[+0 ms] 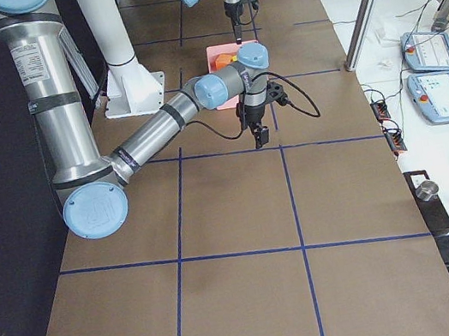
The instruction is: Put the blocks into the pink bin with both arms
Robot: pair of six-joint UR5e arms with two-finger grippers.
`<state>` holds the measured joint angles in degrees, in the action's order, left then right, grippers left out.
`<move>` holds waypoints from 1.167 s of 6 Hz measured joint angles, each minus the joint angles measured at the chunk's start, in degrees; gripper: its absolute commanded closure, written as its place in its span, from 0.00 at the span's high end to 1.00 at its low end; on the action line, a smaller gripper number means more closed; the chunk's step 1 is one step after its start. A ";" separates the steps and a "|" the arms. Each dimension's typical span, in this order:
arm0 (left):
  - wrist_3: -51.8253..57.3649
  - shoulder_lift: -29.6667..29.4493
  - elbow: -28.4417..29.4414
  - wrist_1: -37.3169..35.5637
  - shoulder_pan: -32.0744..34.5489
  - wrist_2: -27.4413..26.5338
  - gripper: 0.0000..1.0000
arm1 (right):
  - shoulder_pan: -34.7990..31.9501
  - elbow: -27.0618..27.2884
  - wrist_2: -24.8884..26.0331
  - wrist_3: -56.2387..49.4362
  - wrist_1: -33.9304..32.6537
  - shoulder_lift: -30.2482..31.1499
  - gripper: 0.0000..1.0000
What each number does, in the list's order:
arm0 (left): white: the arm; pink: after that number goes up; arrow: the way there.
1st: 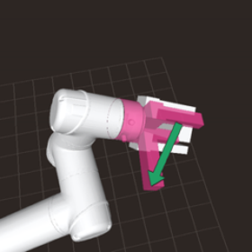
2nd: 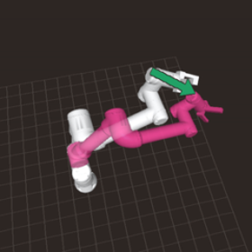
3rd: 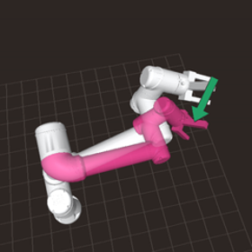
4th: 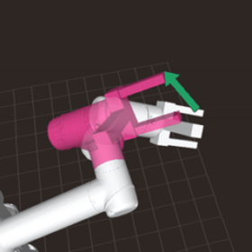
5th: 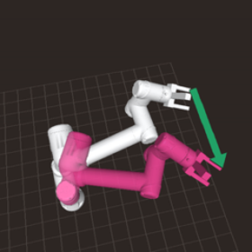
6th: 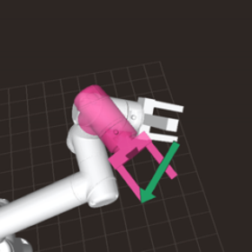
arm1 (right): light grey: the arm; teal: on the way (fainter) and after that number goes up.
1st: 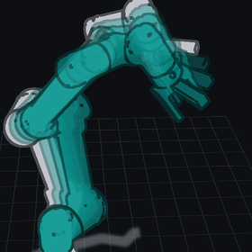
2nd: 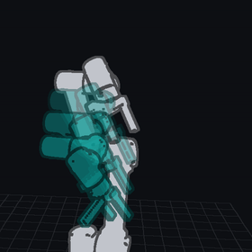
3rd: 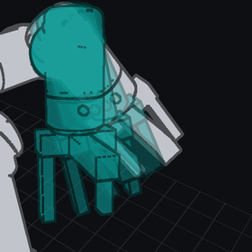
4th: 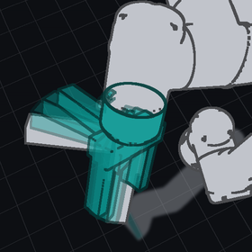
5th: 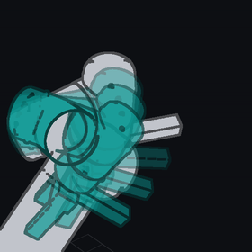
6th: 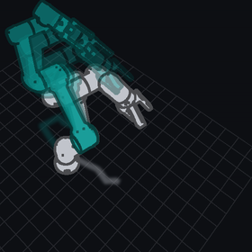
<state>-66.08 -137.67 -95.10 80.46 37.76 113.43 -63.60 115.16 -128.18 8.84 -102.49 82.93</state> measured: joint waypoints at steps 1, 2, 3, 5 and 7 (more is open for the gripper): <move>0.30 1.09 -1.07 -0.05 0.06 -0.42 1.00 | -0.11 0.14 0.02 -0.43 0.04 0.56 1.00; 4.03 5.00 -4.64 -0.22 0.88 -0.45 1.00 | -0.57 0.22 0.03 -1.68 0.08 1.43 1.00; 11.57 10.95 -9.37 -0.45 3.03 -0.06 1.00 | -1.93 0.24 0.01 -4.59 0.09 2.94 1.00; 32.19 22.03 -13.94 -0.37 12.09 4.20 1.00 | -7.66 0.04 -0.29 -15.11 0.07 8.32 1.00; 53.88 31.81 -13.80 -0.04 25.87 11.44 1.00 | -17.40 -2.63 -3.94 -29.07 0.01 14.39 1.00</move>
<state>-12.21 -105.87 -108.90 80.42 63.62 124.86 -81.00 112.53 -132.12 -20.23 -102.48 97.32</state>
